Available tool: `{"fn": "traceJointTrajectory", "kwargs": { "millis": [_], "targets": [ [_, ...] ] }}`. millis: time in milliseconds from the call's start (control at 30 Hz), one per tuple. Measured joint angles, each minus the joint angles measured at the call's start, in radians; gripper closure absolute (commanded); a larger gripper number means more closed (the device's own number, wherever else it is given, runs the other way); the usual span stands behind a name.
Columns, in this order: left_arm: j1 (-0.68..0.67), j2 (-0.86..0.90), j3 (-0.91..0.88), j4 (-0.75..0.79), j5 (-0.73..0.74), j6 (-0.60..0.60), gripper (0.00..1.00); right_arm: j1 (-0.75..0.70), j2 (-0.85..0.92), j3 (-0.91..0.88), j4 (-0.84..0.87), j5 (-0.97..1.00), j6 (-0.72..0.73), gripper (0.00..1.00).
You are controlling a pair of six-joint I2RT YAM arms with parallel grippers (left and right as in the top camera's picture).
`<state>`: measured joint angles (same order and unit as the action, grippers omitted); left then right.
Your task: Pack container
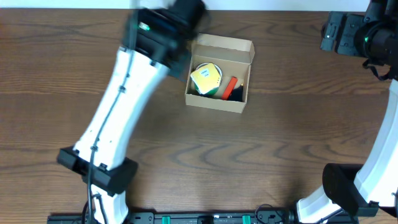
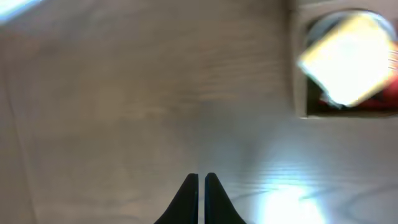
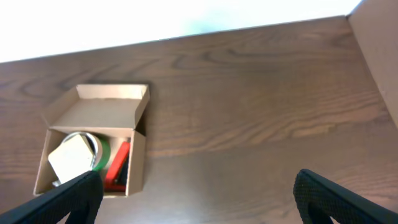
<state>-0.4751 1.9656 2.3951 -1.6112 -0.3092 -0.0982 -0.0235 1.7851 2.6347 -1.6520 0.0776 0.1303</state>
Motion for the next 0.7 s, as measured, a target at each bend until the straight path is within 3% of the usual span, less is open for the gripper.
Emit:
{"fn": "traceJointTrajectory", "kwargs": {
  "millis": [367, 433, 500, 667, 700],
  "targets": [
    [0.397, 0.0, 0.0, 0.0, 0.251, -0.039, 0.94, 0.0, 0.0, 0.0, 0.025, -0.039, 0.019, 0.01],
    [0.445, 0.0, 0.0, 0.0, 0.267, -0.034, 0.94, 0.0, 0.0, 0.0, 0.03, -0.061, 0.016, 0.37],
    [0.484, 0.0, 0.0, 0.0, 0.286, -0.031, 0.94, 0.0, 0.0, 0.0, 0.035, -0.087, 0.022, 0.6],
    [0.518, 0.0, 0.0, 0.0, 0.337, -0.027, 0.95, 0.0, 0.019, -0.001, 0.007, -0.116, 0.035, 0.99],
    [0.517, 0.0, 0.0, 0.0, 0.348, -0.024, 0.94, 0.0, 0.031, -0.006, -0.006, -0.118, 0.045, 0.99]
  ]
}}
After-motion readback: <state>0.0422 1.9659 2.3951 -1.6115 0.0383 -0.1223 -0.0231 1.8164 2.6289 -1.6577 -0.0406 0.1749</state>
